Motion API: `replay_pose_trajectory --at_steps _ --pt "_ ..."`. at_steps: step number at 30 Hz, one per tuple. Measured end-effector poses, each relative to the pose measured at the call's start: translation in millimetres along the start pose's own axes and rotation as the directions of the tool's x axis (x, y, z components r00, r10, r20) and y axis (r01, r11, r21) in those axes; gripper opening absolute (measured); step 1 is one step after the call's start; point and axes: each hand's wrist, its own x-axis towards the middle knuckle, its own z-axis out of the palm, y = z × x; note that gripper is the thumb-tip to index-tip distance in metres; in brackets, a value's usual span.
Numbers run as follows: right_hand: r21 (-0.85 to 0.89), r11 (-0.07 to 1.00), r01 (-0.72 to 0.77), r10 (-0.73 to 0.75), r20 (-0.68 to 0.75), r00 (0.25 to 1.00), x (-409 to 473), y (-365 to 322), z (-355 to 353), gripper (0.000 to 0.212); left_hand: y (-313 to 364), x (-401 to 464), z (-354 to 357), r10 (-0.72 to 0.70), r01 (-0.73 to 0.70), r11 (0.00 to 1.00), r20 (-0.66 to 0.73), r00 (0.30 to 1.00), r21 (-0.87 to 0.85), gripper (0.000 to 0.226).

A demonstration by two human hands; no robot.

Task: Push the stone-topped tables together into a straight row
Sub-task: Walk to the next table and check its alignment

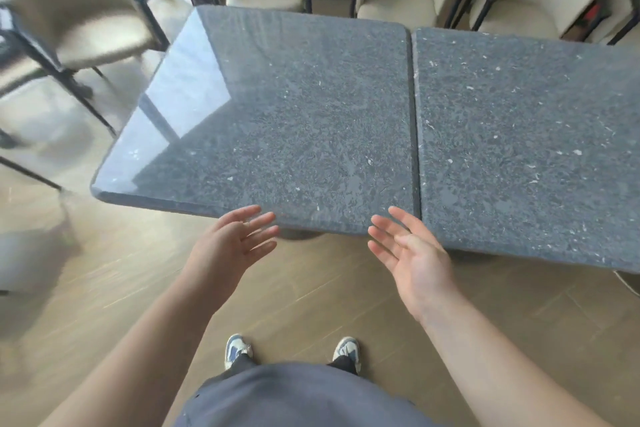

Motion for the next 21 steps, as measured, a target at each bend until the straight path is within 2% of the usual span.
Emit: replay_pose_trajectory --at_steps 4,7,10,15,21 --pt "-0.217 0.973 0.081 -0.035 0.209 0.977 -16 28 93 0.045 42 -31 -81 0.178 -0.179 0.984 -0.087 0.98 0.0 0.042" --pt "-0.29 0.949 0.122 -0.01 0.36 0.933 -30 68 177 0.044 80 -57 -162 0.275 -0.285 0.958 -0.16 0.948 -0.043 0.042" --pt "-0.267 0.951 0.157 -0.019 0.456 0.89 -46 121 266 0.04 126 -84 -249 0.39 -0.403 0.915 -0.214 0.896 -0.022 0.04" --pt "-0.249 0.948 0.2 -0.031 0.553 0.833 -73 197 391 0.042 193 -131 -362 0.6 -0.56 0.799 -0.231 0.766 0.217 0.031" --pt "-0.297 0.896 0.331 -0.059 0.658 0.75 -94 242 484 0.038 243 -142 -443 0.676 -0.631 0.736 -0.241 0.696 0.244 0.032"
